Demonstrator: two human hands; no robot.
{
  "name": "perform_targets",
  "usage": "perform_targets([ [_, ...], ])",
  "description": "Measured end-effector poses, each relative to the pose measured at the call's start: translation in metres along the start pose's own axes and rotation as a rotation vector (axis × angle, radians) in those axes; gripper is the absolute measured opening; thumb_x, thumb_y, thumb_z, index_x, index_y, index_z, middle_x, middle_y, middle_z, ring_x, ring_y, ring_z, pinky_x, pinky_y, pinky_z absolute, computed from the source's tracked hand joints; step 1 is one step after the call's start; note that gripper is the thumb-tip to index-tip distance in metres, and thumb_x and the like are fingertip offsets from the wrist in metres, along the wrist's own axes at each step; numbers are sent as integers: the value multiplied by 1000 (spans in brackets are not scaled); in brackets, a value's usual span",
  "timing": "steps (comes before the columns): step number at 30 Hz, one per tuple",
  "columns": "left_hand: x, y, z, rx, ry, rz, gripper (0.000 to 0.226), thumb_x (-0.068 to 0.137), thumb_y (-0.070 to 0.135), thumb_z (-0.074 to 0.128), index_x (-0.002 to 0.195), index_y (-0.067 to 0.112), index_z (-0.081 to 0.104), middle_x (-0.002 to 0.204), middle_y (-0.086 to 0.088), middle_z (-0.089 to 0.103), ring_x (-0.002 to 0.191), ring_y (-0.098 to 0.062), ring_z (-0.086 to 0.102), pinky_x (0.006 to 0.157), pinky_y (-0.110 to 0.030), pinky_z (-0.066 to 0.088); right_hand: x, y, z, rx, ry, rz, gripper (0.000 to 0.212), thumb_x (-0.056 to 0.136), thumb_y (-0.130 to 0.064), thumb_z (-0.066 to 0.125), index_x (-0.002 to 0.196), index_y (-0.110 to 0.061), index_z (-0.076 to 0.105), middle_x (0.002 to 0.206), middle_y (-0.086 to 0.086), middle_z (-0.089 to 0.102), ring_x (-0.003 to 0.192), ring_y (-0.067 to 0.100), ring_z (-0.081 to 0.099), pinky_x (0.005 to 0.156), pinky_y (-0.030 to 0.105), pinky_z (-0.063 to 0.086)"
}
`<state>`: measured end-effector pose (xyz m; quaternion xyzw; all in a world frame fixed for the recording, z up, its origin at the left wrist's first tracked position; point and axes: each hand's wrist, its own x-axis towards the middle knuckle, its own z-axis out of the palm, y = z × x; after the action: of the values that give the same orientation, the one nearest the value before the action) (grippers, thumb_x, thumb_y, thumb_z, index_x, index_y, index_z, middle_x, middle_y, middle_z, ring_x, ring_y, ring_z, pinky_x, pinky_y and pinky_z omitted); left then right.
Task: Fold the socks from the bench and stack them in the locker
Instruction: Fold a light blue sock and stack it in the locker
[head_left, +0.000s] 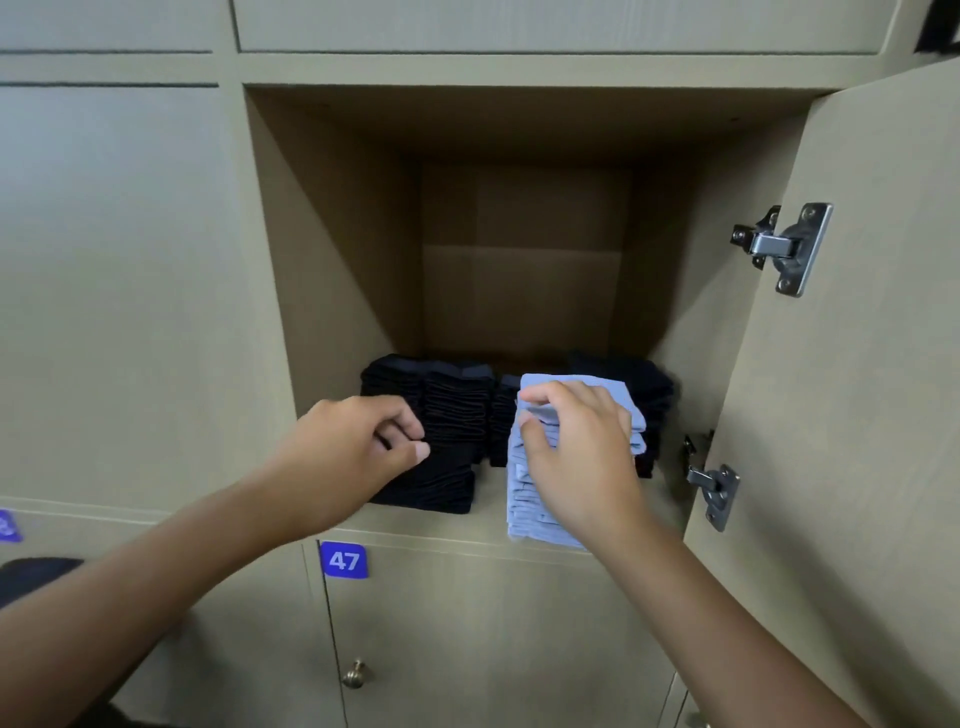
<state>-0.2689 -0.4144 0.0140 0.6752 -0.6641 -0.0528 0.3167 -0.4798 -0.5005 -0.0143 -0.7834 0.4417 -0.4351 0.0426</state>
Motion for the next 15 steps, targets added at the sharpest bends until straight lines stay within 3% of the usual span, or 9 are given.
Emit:
perform_targets([
  [6, -47, -45, -19, 111, 30, -8, 4, 92, 41, 69, 89, 39, 66, 84, 21, 71, 87, 2, 64, 72, -20, 49, -11, -24, 15, 73, -139, -123, 16, 101, -26, 53, 113, -28, 64, 99, -15, 63, 103, 10, 52, 102, 29, 29],
  [15, -93, -104, -38, 212, 42, -154, 6, 90, 51, 65, 86, 46, 65, 88, 30, 67, 86, 10, 63, 71, -18, 47, -29, -58, 45, 128, -404, -201, 21, 101, -31, 52, 120, -33, 61, 103, -16, 60, 107, 8, 51, 102, 33, 38],
])
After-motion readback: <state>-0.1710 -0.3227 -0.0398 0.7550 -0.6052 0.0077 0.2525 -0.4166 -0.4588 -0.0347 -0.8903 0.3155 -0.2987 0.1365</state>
